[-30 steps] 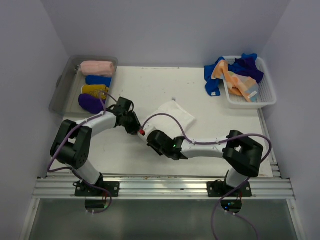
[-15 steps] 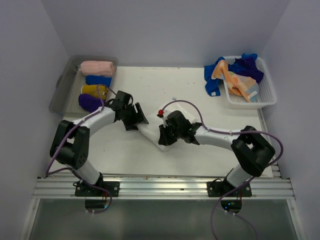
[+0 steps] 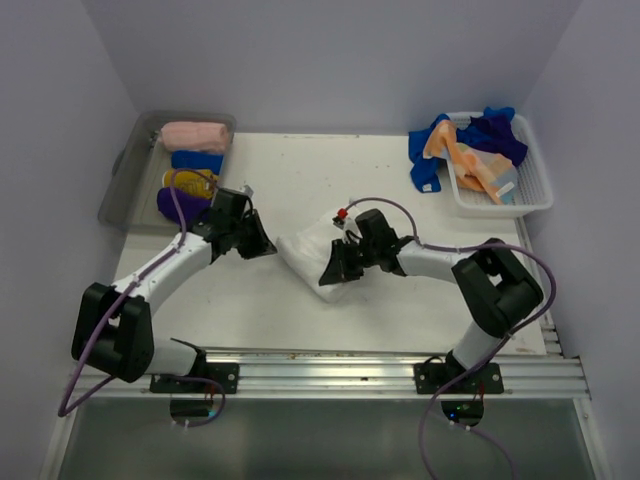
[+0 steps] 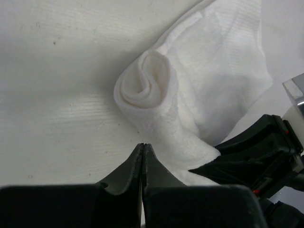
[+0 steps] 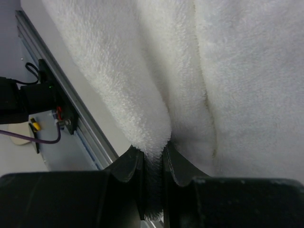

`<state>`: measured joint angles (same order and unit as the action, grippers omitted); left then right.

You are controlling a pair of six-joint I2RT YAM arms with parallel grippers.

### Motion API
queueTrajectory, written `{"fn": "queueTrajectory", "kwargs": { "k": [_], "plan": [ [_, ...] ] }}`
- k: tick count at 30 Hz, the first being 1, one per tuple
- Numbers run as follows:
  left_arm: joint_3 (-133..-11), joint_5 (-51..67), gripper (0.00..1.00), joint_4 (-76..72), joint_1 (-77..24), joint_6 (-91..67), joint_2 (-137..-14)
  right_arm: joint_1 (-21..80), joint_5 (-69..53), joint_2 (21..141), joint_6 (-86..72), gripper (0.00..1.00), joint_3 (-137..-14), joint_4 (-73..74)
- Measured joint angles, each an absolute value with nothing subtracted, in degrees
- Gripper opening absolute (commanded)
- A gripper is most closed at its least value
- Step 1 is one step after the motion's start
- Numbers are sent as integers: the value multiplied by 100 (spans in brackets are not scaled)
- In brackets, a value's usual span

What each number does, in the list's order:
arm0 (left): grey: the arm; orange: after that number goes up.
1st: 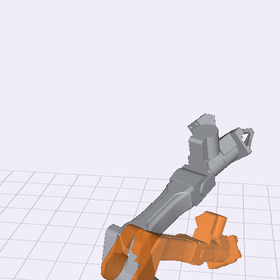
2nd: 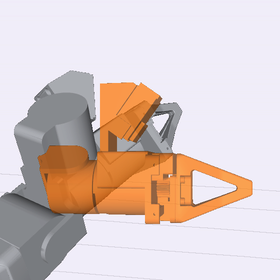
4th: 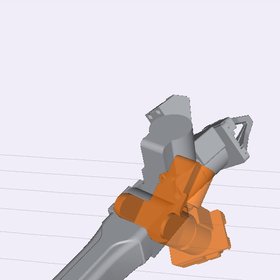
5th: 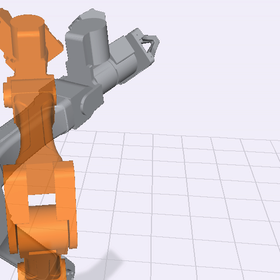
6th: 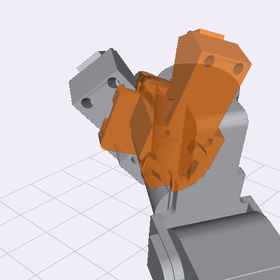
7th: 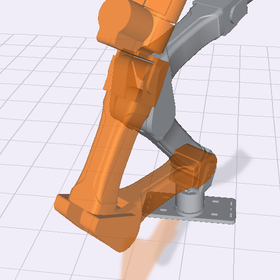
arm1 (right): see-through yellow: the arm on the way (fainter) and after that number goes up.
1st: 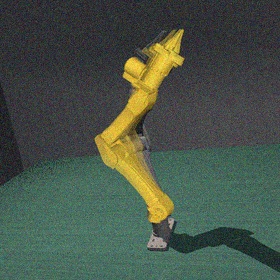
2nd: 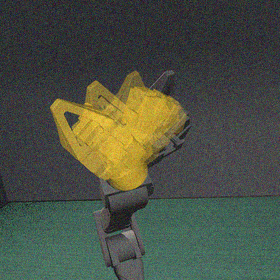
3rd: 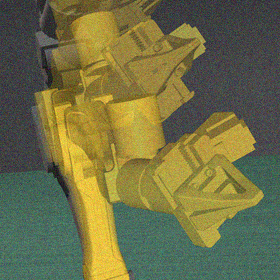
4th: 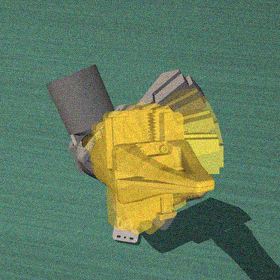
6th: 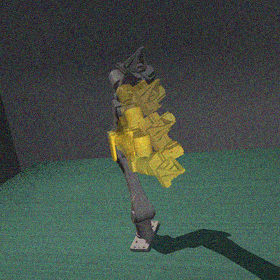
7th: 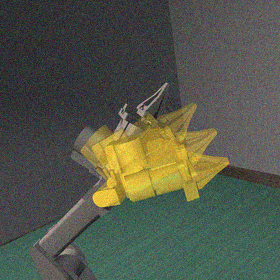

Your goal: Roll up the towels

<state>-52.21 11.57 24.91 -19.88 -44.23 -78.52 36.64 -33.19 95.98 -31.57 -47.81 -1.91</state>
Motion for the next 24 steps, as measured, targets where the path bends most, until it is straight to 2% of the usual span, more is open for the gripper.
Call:
{"fn": "queueTrajectory", "kwargs": {
  "k": [11,24],
  "plan": [
    [-4984,1441,0,2427,-2497,-4071,-8088,3089,-4442,10106,-3688,0,-4799,-362],
    [-5688,1649,0,2165,-2679,-3946,-8825,2950,-4772,10289,-3712,0,-4956,-239]
  ]
}}
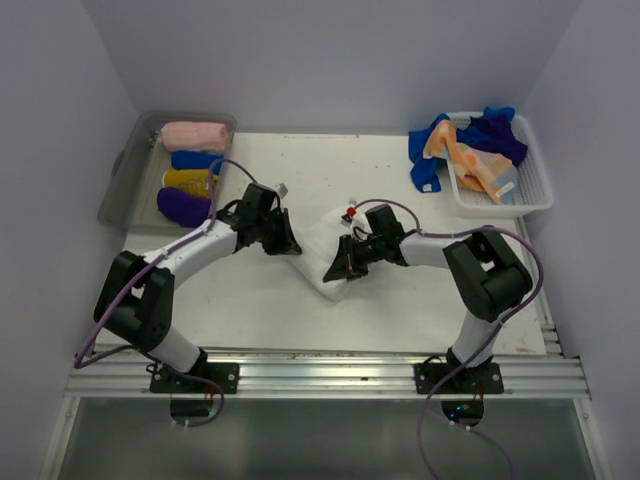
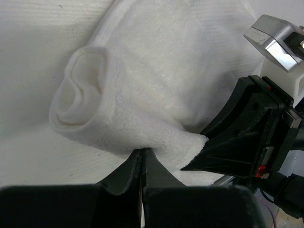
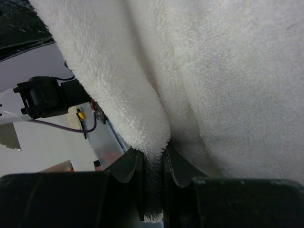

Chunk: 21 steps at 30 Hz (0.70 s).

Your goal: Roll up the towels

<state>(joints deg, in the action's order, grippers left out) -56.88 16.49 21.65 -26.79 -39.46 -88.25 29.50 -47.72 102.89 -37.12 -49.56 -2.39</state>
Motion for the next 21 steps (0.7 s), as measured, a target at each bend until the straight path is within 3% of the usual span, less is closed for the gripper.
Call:
{"fn": "queueTrajectory", "kwargs": {
  "k": [12,14,15,17,18,21],
  "plan": [
    [-6187,1715,0,2093,-2687,-3918,-9657,2928,-4665,10289,-3662,2,-5026,-23],
    [-6324,1715,0,2126,-2698,-3918,-9861,2926,-4563,10267,-3636,11,-5046,58],
    [-6405,1717,0,2132,-2705,-3920,-9985,2923,-4519,10243,-3623,23,-5046,84],
    [-6552,1761,0,2139,-2711,-3924,-10228,2923,-4292,10116,-3579,33,-5046,226],
    [-6604,1782,0,2139,-2711,-3929,-10304,2926,-4128,10014,-3544,44,-5043,320],
    [-6731,1824,0,2143,-2714,-3929,-10429,2943,-3540,9542,-3378,61,-5033,707]
  ]
}}
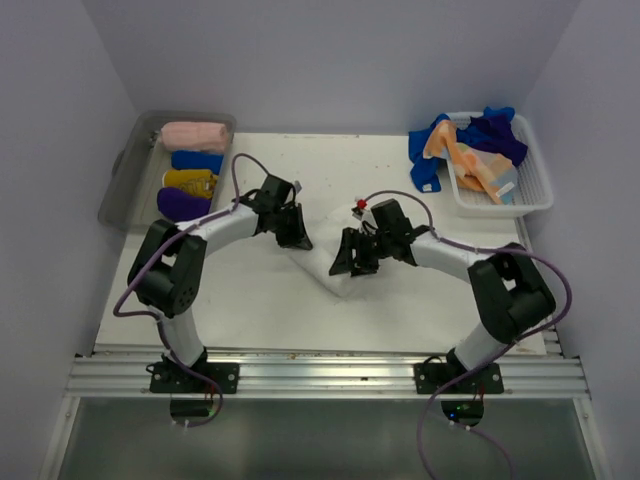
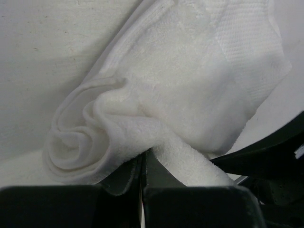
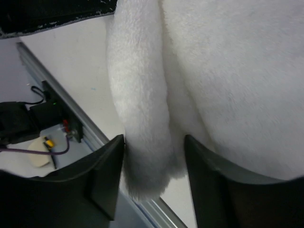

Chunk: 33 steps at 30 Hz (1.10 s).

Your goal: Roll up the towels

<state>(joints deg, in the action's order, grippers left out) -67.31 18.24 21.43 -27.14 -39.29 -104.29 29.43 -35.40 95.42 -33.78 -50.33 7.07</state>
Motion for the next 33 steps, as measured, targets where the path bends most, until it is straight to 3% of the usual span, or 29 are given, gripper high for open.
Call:
{"fn": "queueTrajectory", "kwargs": {
  "k": [3,7,8,9,10,12,16,23,33],
  "plan": [
    [-6779,1822,0,2174,-2714,-3913,-10462,3002,-2897,8868,-3173,69,-5024,1273],
    [-6838,1822,0,2224,-2714,-3824,-10499,3236,-1870,7924,-2921,66,-5127,2051],
    [-6853,1822,0,2237,-2714,-3798,-10506,3361,-1551,7756,-2862,58,-5207,2233],
    [-6864,1822,0,2250,-2714,-3782,-10512,3516,-1234,7631,-2794,26,-5306,2383],
    [-6879,1822,0,2274,-2714,-3769,-10521,3699,-937,7561,-2700,13,-5428,2506],
    [-6910,1822,0,2316,-2714,-3732,-10532,4110,-447,7544,-2639,0,-5660,2648],
    [-6917,1824,0,2342,-2714,-3677,-10534,4746,78,7985,-2432,0,-6254,2823],
    [-6952,1822,0,2408,-2714,-3625,-10534,4869,198,9043,-2180,2,-6901,2818],
    [-6984,1820,0,2493,-2718,-3568,-10536,4810,607,9684,-2176,2,-6462,2392]
  ]
}}
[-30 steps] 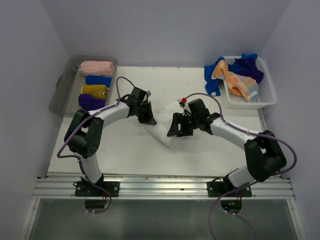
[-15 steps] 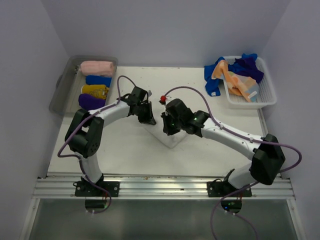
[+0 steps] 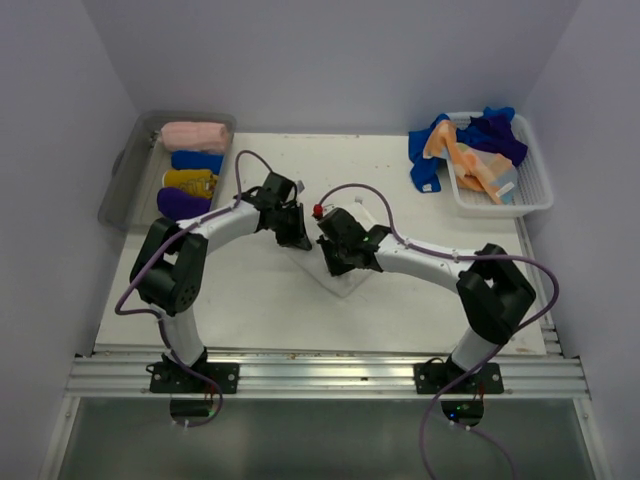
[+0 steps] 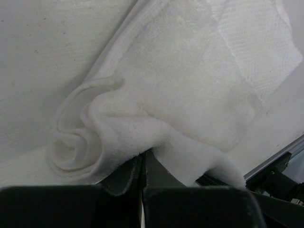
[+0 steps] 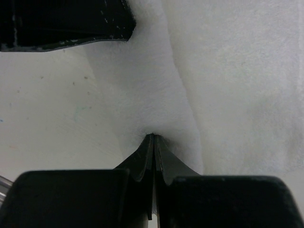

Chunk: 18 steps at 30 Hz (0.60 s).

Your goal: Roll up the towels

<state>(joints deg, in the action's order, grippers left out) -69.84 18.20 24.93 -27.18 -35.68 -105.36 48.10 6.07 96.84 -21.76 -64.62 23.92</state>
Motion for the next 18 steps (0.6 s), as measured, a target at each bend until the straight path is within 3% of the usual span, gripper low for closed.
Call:
{"fn": "queueTrajectory", "kwargs": {
  "k": [18],
  "plan": [
    [-7456,1529,0,3083,-2661,-3334,-10545,4204,-416,9317,-2394,0,-5103,309]
  ]
}}
